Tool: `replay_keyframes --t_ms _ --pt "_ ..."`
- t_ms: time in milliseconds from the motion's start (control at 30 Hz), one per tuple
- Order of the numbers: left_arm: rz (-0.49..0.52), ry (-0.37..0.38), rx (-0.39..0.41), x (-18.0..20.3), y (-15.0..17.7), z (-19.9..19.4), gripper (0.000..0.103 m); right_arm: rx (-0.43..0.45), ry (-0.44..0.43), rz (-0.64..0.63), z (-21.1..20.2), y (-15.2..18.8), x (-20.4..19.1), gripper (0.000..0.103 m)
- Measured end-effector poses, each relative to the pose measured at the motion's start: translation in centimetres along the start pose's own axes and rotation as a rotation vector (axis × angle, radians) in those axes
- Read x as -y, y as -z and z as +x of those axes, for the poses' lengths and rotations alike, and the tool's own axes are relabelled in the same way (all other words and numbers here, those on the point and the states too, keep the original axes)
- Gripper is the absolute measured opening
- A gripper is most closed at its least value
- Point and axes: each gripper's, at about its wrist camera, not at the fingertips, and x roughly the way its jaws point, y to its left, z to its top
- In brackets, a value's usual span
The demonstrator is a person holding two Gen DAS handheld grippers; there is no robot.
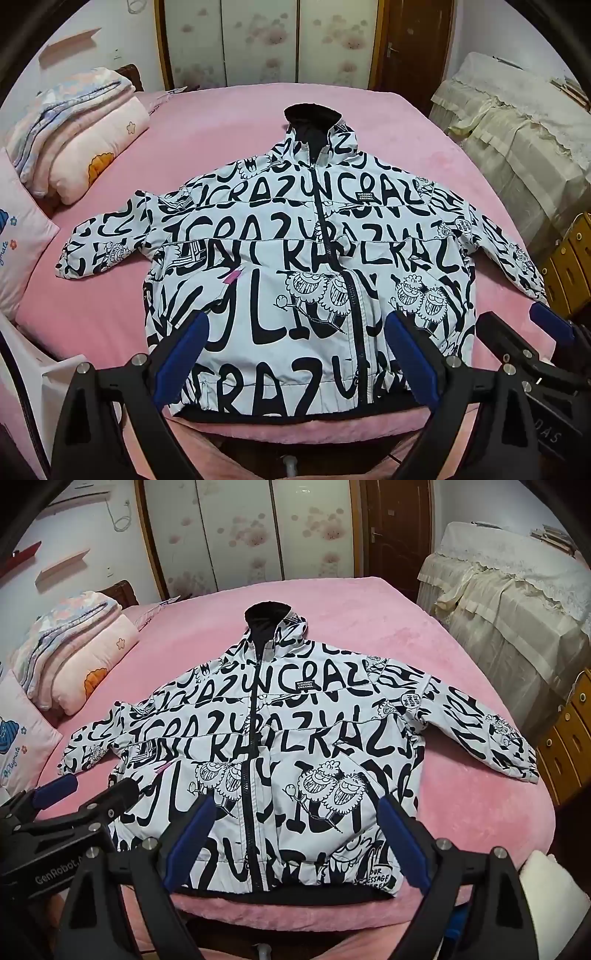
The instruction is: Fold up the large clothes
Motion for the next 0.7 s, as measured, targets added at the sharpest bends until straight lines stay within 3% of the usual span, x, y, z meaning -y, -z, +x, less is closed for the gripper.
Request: replay_keyframes --t_ms 700 --pt "0.006 -0.023 -0.011 -0.3 0.4 0.4 0.095 0.003 -0.014 0.007 -0.3 0.3 -0.8 0.09"
